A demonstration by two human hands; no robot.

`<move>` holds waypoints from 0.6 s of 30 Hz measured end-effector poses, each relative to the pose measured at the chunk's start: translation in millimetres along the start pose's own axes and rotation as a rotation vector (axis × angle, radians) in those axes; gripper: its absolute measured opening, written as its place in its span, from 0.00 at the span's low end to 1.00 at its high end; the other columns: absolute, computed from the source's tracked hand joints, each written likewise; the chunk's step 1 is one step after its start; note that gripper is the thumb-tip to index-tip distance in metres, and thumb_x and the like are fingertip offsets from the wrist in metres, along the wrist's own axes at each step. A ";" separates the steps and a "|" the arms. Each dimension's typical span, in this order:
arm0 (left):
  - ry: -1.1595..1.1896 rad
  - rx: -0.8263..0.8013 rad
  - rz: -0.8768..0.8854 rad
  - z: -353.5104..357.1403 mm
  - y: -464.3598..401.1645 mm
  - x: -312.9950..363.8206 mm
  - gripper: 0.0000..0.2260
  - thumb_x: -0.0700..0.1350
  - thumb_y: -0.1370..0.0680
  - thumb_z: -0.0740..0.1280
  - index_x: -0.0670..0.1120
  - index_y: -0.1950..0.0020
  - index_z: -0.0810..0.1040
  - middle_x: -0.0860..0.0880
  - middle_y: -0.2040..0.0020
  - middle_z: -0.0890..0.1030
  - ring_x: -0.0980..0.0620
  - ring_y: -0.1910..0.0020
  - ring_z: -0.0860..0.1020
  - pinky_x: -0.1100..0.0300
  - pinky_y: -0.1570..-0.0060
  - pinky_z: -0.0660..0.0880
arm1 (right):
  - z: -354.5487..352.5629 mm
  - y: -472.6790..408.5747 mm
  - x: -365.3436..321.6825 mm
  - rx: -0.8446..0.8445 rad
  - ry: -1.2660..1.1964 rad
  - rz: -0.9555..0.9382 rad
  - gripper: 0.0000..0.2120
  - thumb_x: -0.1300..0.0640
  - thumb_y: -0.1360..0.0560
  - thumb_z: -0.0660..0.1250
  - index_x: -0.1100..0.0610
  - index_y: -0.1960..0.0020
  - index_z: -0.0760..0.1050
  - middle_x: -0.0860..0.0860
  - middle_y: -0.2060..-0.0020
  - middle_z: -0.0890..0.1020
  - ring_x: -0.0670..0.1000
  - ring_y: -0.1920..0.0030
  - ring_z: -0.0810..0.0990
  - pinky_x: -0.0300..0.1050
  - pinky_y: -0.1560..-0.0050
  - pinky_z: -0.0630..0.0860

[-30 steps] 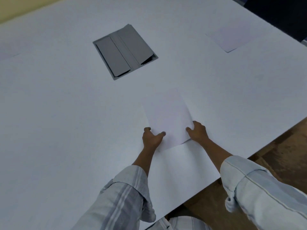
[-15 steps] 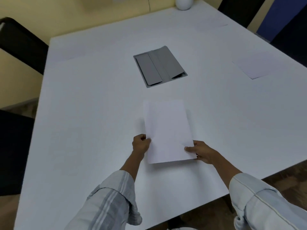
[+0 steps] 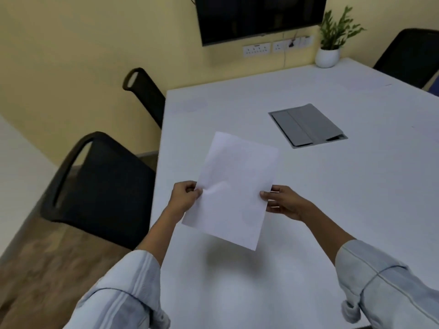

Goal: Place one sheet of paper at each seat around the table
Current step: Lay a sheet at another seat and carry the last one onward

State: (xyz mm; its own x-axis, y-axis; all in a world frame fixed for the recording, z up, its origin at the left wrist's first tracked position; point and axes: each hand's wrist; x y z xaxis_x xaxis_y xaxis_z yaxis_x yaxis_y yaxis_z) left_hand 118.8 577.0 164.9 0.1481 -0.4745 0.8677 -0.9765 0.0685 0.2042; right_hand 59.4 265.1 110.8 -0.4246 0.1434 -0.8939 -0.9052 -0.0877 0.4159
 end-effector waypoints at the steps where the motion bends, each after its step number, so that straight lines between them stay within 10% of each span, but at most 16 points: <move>1: 0.013 0.017 0.012 -27.2 0.9 -2.9 0.04 0.37 0.24 0.69 0.45 0.55 0.83 0.49 0.58 0.83 0.48 0.57 0.80 0.57 0.55 0.76 | 26.6 -4.6 -8.5 -0.009 0.015 -0.034 0.14 0.57 0.25 0.73 0.56 0.40 0.81 0.53 0.44 0.86 0.55 0.45 0.86 0.43 0.53 0.83; 5: 0.068 0.127 0.024 -127.7 15.1 -3.9 0.10 0.40 0.24 0.72 0.42 0.44 0.82 0.46 0.49 0.84 0.47 0.48 0.82 0.49 0.44 0.79 | 120.4 -14.5 -50.4 -0.038 0.079 -0.165 0.12 0.57 0.25 0.74 0.57 0.42 0.83 0.55 0.45 0.86 0.54 0.46 0.86 0.42 0.54 0.83; 18: 0.292 0.382 0.083 -333.3 -6.7 -2.9 0.12 0.37 0.27 0.75 0.46 0.63 0.73 0.46 0.61 0.81 0.47 0.58 0.79 0.55 0.57 0.76 | 308.5 -70.9 -153.8 -0.121 0.085 -0.469 0.09 0.59 0.27 0.75 0.59 0.47 0.85 0.55 0.48 0.87 0.55 0.48 0.87 0.42 0.54 0.83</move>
State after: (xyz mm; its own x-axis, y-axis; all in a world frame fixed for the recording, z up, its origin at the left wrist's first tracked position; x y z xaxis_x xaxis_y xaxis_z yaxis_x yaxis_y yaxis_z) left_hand 177.0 870.3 312.1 0.0512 -0.2117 0.9760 -0.9664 -0.2570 -0.0050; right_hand 183.2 553.4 270.4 0.0360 0.1139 -0.9928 -0.9877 -0.1473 -0.0527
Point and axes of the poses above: each hand's wrist, its own y-axis away from the middle knuckle, its own z-axis out of the palm, x = y × z
